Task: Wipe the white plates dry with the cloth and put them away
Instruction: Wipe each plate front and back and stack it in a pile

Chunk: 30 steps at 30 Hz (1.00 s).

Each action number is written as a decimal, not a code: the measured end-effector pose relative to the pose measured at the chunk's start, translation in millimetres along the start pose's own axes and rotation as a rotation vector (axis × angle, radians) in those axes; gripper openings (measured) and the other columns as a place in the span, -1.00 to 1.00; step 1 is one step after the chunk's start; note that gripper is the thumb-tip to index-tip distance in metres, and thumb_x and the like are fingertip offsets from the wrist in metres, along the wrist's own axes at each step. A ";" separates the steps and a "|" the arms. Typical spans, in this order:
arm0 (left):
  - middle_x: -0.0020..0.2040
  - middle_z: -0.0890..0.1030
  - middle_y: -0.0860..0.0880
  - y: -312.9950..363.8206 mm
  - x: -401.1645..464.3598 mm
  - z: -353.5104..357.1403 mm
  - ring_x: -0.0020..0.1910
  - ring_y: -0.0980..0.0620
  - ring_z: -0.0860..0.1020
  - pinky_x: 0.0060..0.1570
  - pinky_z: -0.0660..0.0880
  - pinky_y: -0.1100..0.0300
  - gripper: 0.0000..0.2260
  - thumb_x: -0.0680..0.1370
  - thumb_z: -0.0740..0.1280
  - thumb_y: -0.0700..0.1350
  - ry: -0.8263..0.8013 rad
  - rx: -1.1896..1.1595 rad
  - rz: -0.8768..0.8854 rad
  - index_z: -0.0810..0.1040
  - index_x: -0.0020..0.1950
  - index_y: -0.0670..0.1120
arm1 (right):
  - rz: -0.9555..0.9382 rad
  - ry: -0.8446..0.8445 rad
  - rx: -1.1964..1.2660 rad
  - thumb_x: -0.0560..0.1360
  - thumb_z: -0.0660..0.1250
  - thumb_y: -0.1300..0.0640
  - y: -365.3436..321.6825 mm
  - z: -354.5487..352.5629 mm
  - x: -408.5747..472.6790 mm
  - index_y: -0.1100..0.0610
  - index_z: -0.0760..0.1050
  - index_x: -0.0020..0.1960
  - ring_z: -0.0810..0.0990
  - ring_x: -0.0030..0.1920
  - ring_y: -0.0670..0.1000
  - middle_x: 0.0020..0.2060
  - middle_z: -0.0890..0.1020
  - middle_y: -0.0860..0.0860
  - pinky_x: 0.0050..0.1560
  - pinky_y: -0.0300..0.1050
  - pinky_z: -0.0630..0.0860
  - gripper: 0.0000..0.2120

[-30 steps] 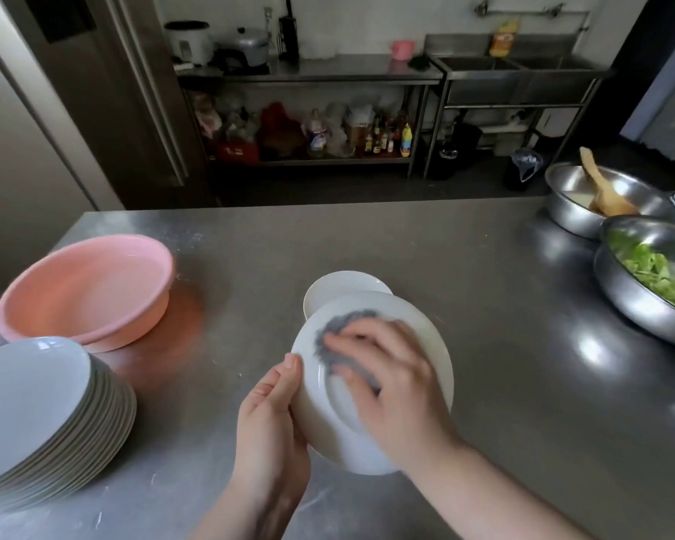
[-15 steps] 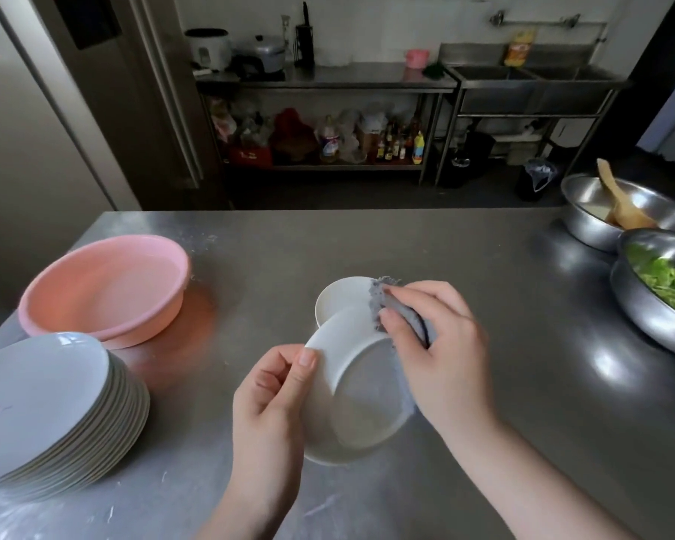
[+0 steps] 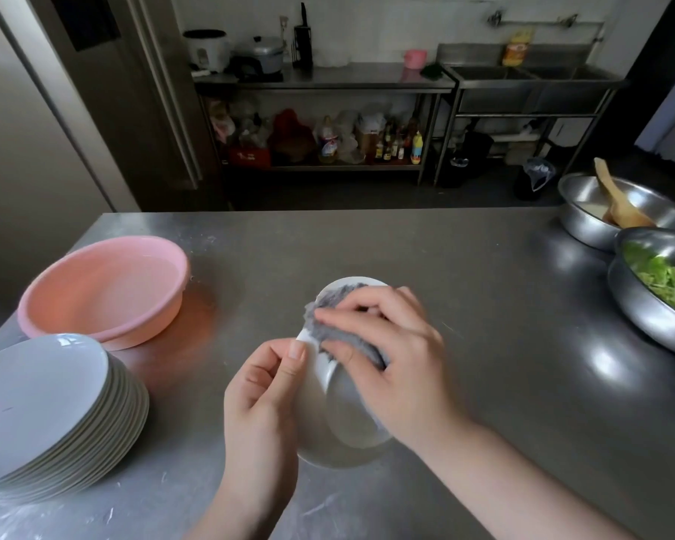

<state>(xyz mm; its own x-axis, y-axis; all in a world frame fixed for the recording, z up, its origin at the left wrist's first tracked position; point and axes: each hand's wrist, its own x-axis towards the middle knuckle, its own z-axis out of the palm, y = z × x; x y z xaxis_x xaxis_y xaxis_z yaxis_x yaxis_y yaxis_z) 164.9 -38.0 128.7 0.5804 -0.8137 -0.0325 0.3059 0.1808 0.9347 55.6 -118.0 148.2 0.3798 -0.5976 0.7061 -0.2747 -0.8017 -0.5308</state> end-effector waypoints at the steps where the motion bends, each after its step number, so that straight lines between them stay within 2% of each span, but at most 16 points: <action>1: -0.29 0.62 -0.09 0.7 1.6 0.0 -0.33 0.05 0.53 -0.36 0.49 0.28 -0.85 0.44 0.37 -0.03 0.009 -0.018 -0.019 0.63 -0.22 -0.09 | 0.083 0.025 0.031 0.43 0.44 0.17 4.8 -3.5 4.3 0.08 0.66 0.06 0.51 -0.04 -0.08 -0.06 0.60 -0.06 0.06 -0.27 0.43 -0.80; 4: -0.28 0.61 -0.05 3.8 7.5 -1.7 -0.33 0.08 0.54 -0.35 0.50 0.28 -0.90 0.44 0.42 -0.06 0.043 -0.095 -0.071 0.61 -0.24 -0.06 | 0.334 0.077 0.149 0.45 0.43 0.23 19.5 -16.6 12.6 0.09 0.66 0.04 0.56 0.01 -0.14 -0.04 0.60 -0.07 0.07 -0.38 0.41 -0.82; 8: -0.20 0.66 -0.02 6.3 14.4 -1.7 -0.27 0.11 0.61 -0.23 0.53 0.22 -0.79 0.52 0.32 -0.04 0.109 -0.221 -0.195 0.67 -0.20 -0.11 | 0.392 0.071 0.138 0.47 0.41 0.29 28.7 -24.7 5.9 0.07 0.65 0.04 0.57 0.01 -0.16 -0.04 0.60 -0.10 0.02 -0.44 0.39 -0.80; 10: -0.15 0.71 0.00 6.8 16.9 0.0 -0.22 0.12 0.66 -0.14 0.52 0.13 -0.70 0.58 0.29 -0.05 0.174 -0.285 -0.300 0.73 -0.23 -0.09 | 0.351 0.098 0.116 0.46 0.41 0.28 29.9 -26.4 -1.7 0.10 0.65 0.03 0.57 0.00 -0.19 -0.05 0.60 -0.10 0.02 -0.45 0.40 -0.81; 12: -0.12 0.72 -0.01 9.9 20.8 1.0 -0.22 0.10 0.69 -0.08 0.53 0.05 -0.71 0.60 0.29 -0.04 0.240 -0.362 -0.411 0.73 -0.20 -0.11 | 0.312 0.125 0.065 0.44 0.39 0.23 28.7 -24.5 -14.5 0.09 0.65 0.04 0.57 -0.01 -0.18 -0.05 0.59 -0.12 0.05 -0.39 0.42 -0.81; 15: -0.25 0.72 0.00 13.5 25.1 4.3 -0.33 0.07 0.68 -0.17 0.51 -0.04 -0.79 0.61 0.29 -0.03 0.315 -0.446 -0.522 0.63 -0.11 -0.11 | 0.246 0.152 -0.033 0.45 0.39 0.15 18.3 -13.8 -42.6 0.06 0.65 0.08 0.54 0.05 -0.11 -0.01 0.57 -0.11 0.12 -0.31 0.42 -0.79; 18: -0.28 0.71 -0.07 15.3 27.1 11.0 -0.19 -0.04 0.66 0.01 0.52 -0.13 -0.76 0.61 0.29 -0.01 0.373 -0.502 -0.578 0.59 -0.07 -0.17 | 0.023 0.054 -0.124 0.44 0.43 0.25 8.7 -2.7 -64.8 0.11 0.66 0.09 0.49 -0.05 -0.02 -0.01 0.59 -0.01 0.05 -0.20 0.47 -0.76; 19: -0.30 0.70 -0.07 17.1 27.3 13.6 -0.19 -0.04 0.65 0.01 0.53 -0.11 -0.76 0.61 0.29 -0.01 0.396 -0.516 -0.594 0.58 -0.08 -0.18 | -0.025 0.029 -0.136 0.44 0.43 0.26 9.7 -2.5 -66.0 0.12 0.66 0.10 0.48 -0.07 0.00 -0.02 0.60 0.00 0.02 -0.18 0.48 -0.76; 21: -0.44 0.65 -0.02 20.3 27.6 19.3 -0.41 0.07 0.64 -0.24 0.58 0.09 -0.79 0.61 0.31 -0.06 0.446 -0.562 -0.606 0.55 -0.14 -0.17 | 0.040 0.090 -0.119 0.46 0.41 0.23 15.7 -6.8 -60.2 0.11 0.66 0.09 0.50 -0.05 -0.01 -0.02 0.59 -0.03 0.04 -0.22 0.47 -0.79; 23: -0.52 0.60 0.03 22.1 28.8 24.7 -0.58 0.17 0.56 -0.56 0.47 0.33 -0.80 0.61 0.33 -0.10 0.490 -0.598 -0.603 0.53 -0.18 -0.16 | 0.132 0.179 -0.104 0.47 0.37 0.18 19.6 -9.5 -54.7 0.10 0.65 0.09 0.51 -0.02 -0.03 -0.02 0.57 -0.06 0.08 -0.29 0.44 -0.79; 24: -0.52 0.59 0.03 22.4 28.0 27.9 -0.60 0.18 0.55 -0.61 0.43 0.37 -0.80 0.61 0.32 -0.10 0.487 -0.593 -0.587 0.52 -0.18 -0.16 | 0.132 0.170 -0.112 0.47 0.37 0.18 19.4 -7.7 -55.5 0.10 0.65 0.09 0.51 -0.02 -0.03 -0.02 0.57 -0.06 0.07 -0.27 0.46 -0.80; 27: -0.40 0.67 -0.06 18.1 23.5 33.9 -0.45 0.08 0.65 -0.56 0.51 0.28 -0.72 0.64 0.23 -0.03 0.365 -0.548 -0.518 0.55 -0.07 -0.23 | 0.012 0.044 -0.120 0.46 0.39 0.27 13.3 5.4 -59.8 0.12 0.66 0.09 0.51 -0.06 0.00 -0.04 0.58 -0.03 0.01 -0.17 0.49 -0.78; 29: -0.27 0.69 -0.19 14.6 17.6 36.3 -0.33 -0.06 0.69 -0.47 0.56 0.19 -0.62 0.65 0.21 0.03 0.284 -0.559 -0.514 0.55 0.04 -0.30 | -0.040 -0.035 -0.106 0.50 0.32 0.28 9.1 10.7 -52.6 0.13 0.65 0.11 0.48 -0.10 0.00 -0.05 0.58 -0.01 0.00 -0.19 0.46 -0.77; 30: -0.26 0.68 -0.21 13.9 15.1 37.6 -0.33 -0.09 0.69 -0.45 0.57 0.19 -0.61 0.64 0.21 0.03 0.259 -0.578 -0.511 0.54 0.06 -0.33 | -0.051 -0.072 -0.099 0.51 0.30 0.27 6.7 12.5 -46.4 0.12 0.65 0.11 0.45 -0.11 -0.02 -0.06 0.58 -0.01 0.00 -0.21 0.44 -0.76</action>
<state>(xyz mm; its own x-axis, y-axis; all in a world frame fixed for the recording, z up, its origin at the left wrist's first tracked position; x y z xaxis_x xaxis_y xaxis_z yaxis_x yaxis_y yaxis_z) 149.5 -68.5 154.5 0.3981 -0.7320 -0.5529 0.8806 0.1362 0.4538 47.1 -95.5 106.0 0.4564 -0.5572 0.6937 -0.3378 -0.8298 -0.4443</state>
